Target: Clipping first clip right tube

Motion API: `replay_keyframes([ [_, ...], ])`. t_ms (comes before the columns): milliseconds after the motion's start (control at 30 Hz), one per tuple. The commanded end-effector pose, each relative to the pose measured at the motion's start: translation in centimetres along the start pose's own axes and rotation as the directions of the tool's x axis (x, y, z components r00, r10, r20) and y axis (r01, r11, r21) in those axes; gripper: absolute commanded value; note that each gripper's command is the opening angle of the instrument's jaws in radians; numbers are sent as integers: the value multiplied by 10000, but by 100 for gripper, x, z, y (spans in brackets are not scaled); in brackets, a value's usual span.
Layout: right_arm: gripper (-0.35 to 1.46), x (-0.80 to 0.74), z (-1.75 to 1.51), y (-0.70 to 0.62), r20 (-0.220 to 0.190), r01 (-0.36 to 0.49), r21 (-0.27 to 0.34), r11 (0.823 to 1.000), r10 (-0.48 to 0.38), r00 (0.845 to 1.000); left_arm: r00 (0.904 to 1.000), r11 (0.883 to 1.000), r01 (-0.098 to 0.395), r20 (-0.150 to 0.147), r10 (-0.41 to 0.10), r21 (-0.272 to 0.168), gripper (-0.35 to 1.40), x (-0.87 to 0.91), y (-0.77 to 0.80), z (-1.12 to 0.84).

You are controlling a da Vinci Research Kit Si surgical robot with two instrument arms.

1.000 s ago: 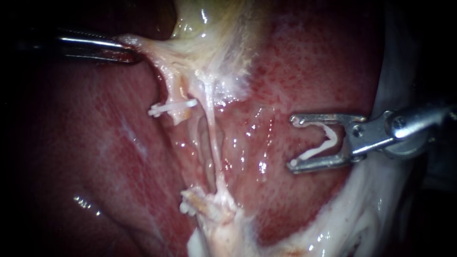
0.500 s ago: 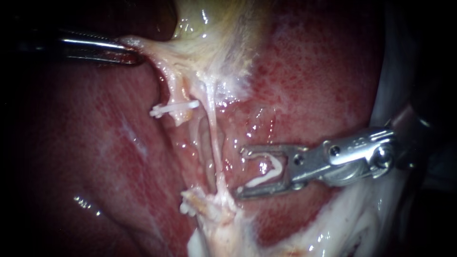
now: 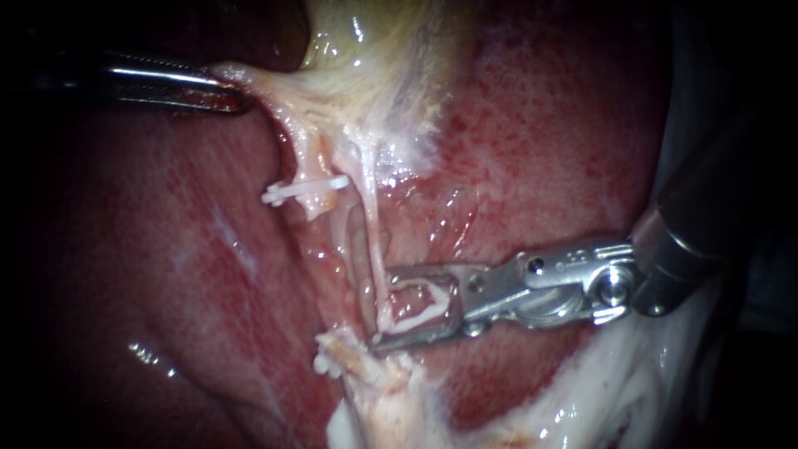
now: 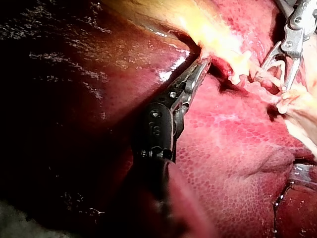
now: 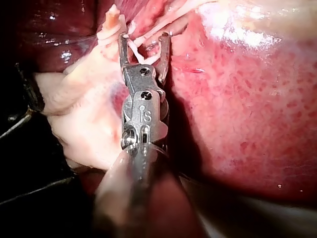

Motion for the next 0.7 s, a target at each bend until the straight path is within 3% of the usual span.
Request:
replay_keyframes([
  [33,49,1,2,0,-107,-93,91,9999,94,9999,10000,10000,0,0,0,0,-35,0,0,0],
  [167,49,3,5,0,-559,-567,637,9964,603,9966,10000,10000,-3,-1,3,0,-35,0,0,1],
  [300,49,11,3,-9,-1046,-896,1376,9864,1044,9890,10000,10000,-3,-1,3,0,-35,-1,-1,1],
  [567,45,37,-6,-31,-1421,-1355,2269,9644,1704,9751,10000,10000,-4,0,4,-2,-35,-1,-1,0],
  [700,35,37,-10,-32,-1351,-1515,2353,9600,1867,9731,10000,10000,-4,0,4,-2,-35,-1,-1,0],
])
